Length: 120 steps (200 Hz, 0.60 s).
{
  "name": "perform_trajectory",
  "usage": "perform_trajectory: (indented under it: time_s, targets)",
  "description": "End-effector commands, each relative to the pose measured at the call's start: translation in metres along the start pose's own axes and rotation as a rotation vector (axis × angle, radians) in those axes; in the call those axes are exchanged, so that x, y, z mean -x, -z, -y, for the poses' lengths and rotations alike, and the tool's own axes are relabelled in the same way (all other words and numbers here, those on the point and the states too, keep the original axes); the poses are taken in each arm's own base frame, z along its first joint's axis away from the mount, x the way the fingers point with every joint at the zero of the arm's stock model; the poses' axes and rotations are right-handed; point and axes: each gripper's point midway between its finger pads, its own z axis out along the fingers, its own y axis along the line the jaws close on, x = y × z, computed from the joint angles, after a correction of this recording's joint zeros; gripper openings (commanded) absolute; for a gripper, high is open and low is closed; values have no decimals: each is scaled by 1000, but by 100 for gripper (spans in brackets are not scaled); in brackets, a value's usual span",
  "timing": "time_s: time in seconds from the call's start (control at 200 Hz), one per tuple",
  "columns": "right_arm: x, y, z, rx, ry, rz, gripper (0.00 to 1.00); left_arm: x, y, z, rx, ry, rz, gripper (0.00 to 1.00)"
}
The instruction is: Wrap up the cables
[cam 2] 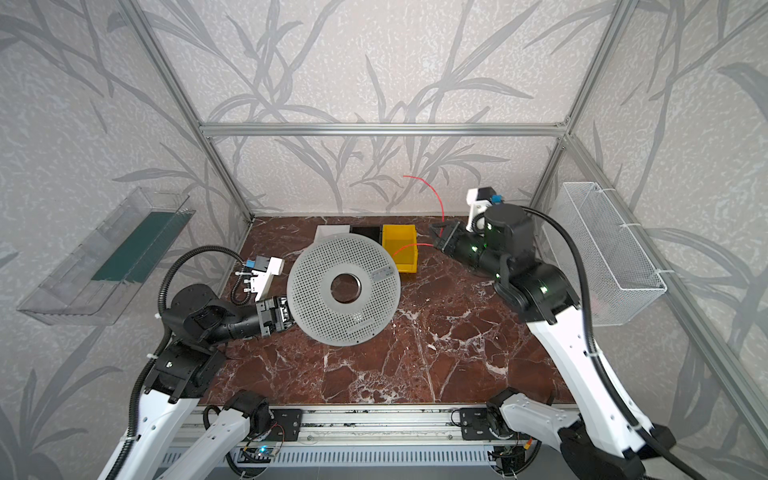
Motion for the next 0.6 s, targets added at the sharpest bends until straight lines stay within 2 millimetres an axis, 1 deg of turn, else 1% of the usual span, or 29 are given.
perform_trajectory:
  time_s: [0.0, 0.085, 0.15, 0.19, 0.235, 0.28, 0.31, 0.41, 0.48, 0.515, 0.575, 0.595]
  targets:
    - [-10, -4, -57, 253, 159, -163, 0, -17, -2, 9, -34, -89, -101, 0]
    - [-13, -19, -72, 334, 211, -238, 0, -29, -11, -6, 30, -99, -173, 0]
    - [-14, -31, -76, 370, 226, -273, 0, -45, -22, -24, 119, -126, -268, 0]
    - [-16, -37, -82, 415, 234, -297, 0, -55, -28, -41, 207, -142, -335, 0]
    - [-17, -44, -83, 443, 236, -318, 0, -62, -35, -65, 320, -141, -401, 0]
    - [-20, -51, -84, 477, 226, -340, 0, -68, -40, -87, 410, -131, -454, 0]
    - [-23, -56, -84, 499, 214, -357, 0, -67, -43, -102, 474, -126, -467, 0]
    - [-41, -69, -70, 536, 176, -394, 0, -61, -48, -147, 682, -101, -493, 0]
    - [-57, -79, -52, 546, 139, -407, 0, -54, -46, -174, 853, -85, -505, 0]
    - [-65, -84, -44, 565, 117, -413, 0, -51, -46, -185, 930, -75, -510, 0]
    - [-79, -95, -30, 588, 64, -422, 0, -49, -46, -199, 1034, -58, -529, 0]
    - [-86, -99, -23, 586, 43, -429, 0, -49, -46, -202, 1061, -49, -530, 0]
